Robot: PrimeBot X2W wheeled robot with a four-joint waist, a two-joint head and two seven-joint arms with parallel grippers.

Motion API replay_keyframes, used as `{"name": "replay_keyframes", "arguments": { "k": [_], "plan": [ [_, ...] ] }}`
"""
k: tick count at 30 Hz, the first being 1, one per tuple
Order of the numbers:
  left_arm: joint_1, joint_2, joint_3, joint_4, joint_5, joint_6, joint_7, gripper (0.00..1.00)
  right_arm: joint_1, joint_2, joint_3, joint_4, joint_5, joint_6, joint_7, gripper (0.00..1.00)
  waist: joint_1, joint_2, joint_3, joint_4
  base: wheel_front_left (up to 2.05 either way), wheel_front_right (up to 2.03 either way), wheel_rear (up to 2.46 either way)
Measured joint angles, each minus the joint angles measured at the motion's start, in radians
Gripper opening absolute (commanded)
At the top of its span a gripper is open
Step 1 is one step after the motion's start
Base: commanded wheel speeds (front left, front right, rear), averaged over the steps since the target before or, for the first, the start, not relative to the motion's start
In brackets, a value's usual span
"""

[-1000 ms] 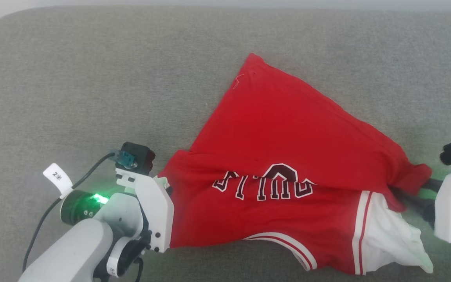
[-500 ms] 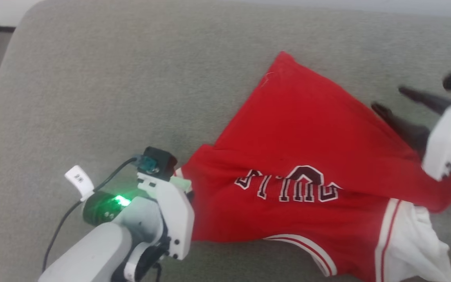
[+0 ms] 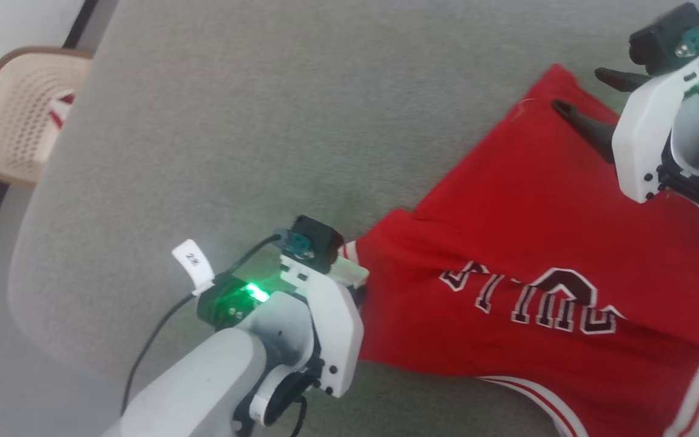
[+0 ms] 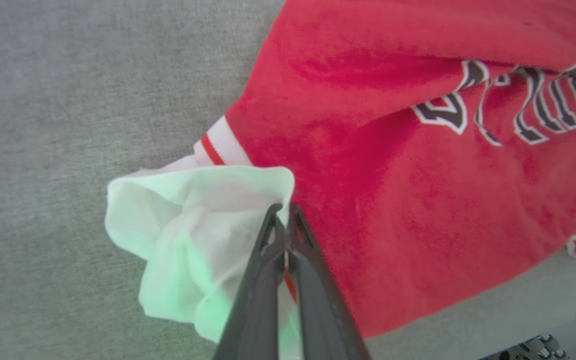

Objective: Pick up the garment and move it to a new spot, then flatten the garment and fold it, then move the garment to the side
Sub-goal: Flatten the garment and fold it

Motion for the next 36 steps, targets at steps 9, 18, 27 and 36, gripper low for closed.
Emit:
{"name": "replay_keyframes", "arguments": {
  "k": [9,18,27,36],
  "plan": [
    [-0.027,-0.058,-0.023,0.065,-0.004,-0.042,-0.035,0.00,-0.123,0.022,0.154,0.236,-0.002,0.000,0.035,1.00,0.0000,0.0000,0.042,0.086,0.00,0.00,0.00],
    [-0.053,-0.078,-0.028,0.111,-0.011,-0.062,-0.048,0.00,-0.201,0.063,0.249,0.362,0.104,-0.001,0.170,0.00,0.0000,0.0001,0.055,0.109,0.00,0.00,0.00],
    [-0.103,-0.029,0.023,0.125,-0.014,-0.036,-0.033,0.00,-0.225,0.040,0.309,0.334,0.160,0.001,0.123,0.00,0.0000,0.0000,0.022,0.049,0.00,0.00,0.00],
    [-0.272,0.105,0.099,0.082,0.008,-0.026,0.073,0.00,-0.296,-0.024,0.319,0.250,0.218,0.001,0.016,0.00,0.0000,0.0000,-0.047,-0.064,0.00,0.00,0.00]
  ]
}}
